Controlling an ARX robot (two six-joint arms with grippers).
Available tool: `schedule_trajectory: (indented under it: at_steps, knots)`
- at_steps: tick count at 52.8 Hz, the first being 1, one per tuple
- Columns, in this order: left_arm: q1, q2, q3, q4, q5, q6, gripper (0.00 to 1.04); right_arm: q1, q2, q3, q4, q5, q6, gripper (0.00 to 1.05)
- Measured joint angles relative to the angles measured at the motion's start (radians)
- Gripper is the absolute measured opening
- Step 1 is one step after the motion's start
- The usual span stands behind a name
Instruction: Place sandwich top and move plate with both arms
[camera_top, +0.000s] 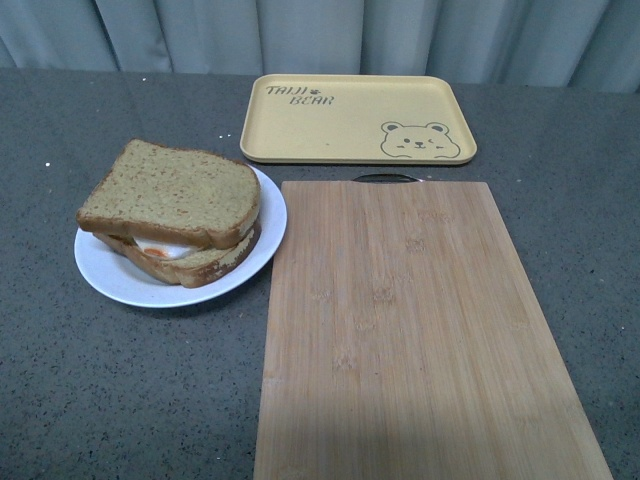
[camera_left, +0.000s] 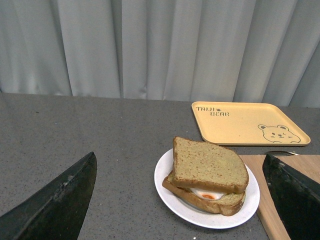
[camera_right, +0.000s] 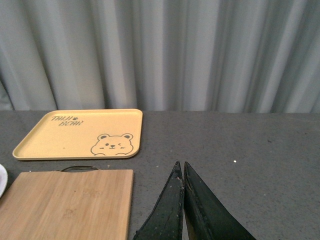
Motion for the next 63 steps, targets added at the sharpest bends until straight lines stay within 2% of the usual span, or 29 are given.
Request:
schedule_trajectory:
  at_steps: [4, 25, 63]
  knots:
    - [0.0, 0.0, 0.0, 0.0, -0.002, 0.0, 0.98, -0.025, -0.067, -0.01, -0.062, -0.003, 0.0, 0.01]
    - [0.0, 0.0, 0.0, 0.0, -0.001, 0.0, 0.98, -0.028, -0.337, -0.018, -0.304, -0.011, 0.0, 0.01]
    - [0.0, 0.0, 0.0, 0.0, -0.001, 0.0, 0.98, -0.028, -0.624, -0.018, -0.583, -0.011, 0.0, 0.01]
